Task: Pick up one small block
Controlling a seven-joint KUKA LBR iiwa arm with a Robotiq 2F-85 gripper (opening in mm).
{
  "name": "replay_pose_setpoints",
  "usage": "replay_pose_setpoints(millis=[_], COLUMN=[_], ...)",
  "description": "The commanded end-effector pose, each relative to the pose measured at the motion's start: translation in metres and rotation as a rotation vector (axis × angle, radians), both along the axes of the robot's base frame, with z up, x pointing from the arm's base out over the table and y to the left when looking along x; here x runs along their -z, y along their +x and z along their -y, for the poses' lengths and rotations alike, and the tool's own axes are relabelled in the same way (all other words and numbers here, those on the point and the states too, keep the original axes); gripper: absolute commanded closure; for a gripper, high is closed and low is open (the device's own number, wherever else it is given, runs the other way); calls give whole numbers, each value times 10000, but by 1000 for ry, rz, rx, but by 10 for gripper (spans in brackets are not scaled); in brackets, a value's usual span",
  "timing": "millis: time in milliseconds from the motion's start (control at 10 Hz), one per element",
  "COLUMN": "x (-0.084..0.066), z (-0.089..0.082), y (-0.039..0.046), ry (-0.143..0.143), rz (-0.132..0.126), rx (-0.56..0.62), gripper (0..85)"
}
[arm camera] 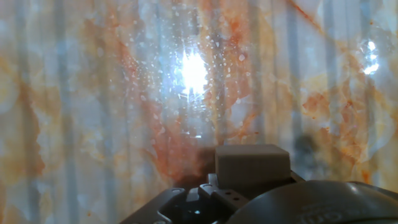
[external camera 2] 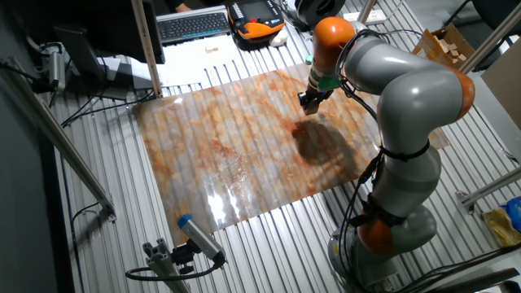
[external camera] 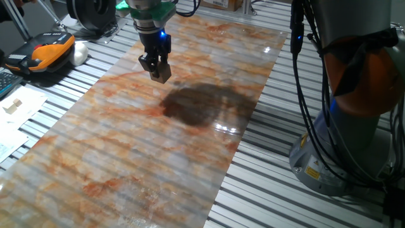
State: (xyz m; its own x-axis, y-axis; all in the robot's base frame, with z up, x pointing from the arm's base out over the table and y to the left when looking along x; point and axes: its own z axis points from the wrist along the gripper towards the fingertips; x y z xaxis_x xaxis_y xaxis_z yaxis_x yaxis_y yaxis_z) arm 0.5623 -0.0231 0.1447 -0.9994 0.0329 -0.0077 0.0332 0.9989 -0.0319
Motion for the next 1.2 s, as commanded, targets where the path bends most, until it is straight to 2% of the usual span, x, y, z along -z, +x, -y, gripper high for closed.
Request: replay_pose_setpoints(millis=[0, 500, 600, 1000, 1100], x=[0, 4, 5, 16, 16], z=[-1, -6, -7, -23, -24], y=[0, -3, -3, -16, -16], ry=[0, 6, 4, -15, -9], rz=[0, 3, 3, 23, 23], rx=[-1, 6, 8, 39, 40], gripper=[680, 680, 510, 510, 340])
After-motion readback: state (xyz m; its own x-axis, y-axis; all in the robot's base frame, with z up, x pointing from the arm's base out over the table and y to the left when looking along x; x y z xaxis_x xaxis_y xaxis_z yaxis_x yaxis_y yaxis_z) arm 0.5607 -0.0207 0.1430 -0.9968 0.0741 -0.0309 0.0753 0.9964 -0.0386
